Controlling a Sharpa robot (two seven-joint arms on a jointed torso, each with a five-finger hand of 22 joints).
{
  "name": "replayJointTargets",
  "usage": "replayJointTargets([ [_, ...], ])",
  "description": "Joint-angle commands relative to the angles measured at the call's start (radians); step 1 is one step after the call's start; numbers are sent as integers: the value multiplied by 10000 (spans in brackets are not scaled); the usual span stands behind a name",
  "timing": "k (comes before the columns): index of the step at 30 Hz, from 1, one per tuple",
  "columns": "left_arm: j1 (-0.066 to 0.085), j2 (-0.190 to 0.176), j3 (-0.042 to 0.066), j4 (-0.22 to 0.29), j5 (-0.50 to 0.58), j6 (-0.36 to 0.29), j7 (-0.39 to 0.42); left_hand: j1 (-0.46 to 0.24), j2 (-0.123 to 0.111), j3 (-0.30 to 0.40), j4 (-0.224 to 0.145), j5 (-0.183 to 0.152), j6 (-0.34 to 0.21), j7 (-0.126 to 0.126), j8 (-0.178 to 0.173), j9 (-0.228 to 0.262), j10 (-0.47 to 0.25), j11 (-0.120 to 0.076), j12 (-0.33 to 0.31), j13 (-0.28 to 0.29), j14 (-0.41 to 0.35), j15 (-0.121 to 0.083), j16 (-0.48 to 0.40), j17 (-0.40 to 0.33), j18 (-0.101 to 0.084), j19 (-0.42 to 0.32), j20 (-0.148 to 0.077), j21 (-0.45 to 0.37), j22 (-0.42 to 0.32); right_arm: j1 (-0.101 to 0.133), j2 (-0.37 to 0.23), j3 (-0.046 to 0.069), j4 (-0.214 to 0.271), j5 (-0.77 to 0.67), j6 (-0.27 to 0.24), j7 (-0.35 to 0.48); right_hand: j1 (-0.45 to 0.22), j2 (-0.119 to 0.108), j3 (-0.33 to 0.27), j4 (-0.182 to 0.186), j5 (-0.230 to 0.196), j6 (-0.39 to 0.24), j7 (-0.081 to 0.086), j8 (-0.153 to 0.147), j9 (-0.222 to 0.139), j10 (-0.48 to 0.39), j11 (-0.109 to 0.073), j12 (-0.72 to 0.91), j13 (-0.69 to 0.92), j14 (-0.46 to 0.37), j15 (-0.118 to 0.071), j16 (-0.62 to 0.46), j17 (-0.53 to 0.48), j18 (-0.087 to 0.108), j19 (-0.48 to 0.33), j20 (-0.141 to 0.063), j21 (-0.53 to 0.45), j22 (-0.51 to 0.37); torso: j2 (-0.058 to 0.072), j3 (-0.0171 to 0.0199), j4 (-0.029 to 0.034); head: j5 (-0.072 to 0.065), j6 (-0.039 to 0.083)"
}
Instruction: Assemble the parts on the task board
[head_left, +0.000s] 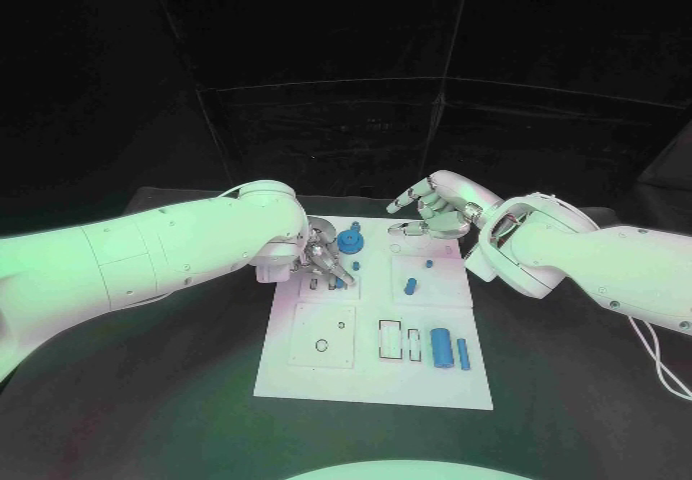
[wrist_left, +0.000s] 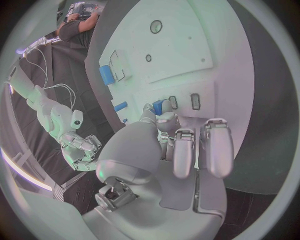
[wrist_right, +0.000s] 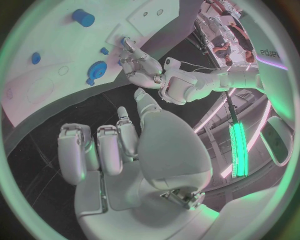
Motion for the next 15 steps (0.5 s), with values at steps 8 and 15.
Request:
replayJointTargets([
  [8,-11,-75,-2,55,35,-138,-24,554,119,1491,-538,549,-225,-26,-190,-64,-105,-61,-114,-74,1037,-105,62,2632,-190,41,-104,37,40,23,24,8,-11,21,116,4,51,103,-48,-41,292,85,-15,68,-3,-25,-73,-62,406,607,-85,-75,538,111,22,-93,-67,1305,-6,-3,11,15,13],
  [15,-25,-270,-2,192,465,-443,52,-410,-1124,5338,-832,854,-214,72,-174,-8,-78,-26,-182,-123,1037,-2,62,2632,-179,26,-48,-10,48,23,41,7,-40,21,160,4,60,106,-54,-52,387,89,-17,73,-5,-21,-78,-57,409,610,-88,-73,546,112,21,-97,-70,1302,-8,-4,21,34,18],
])
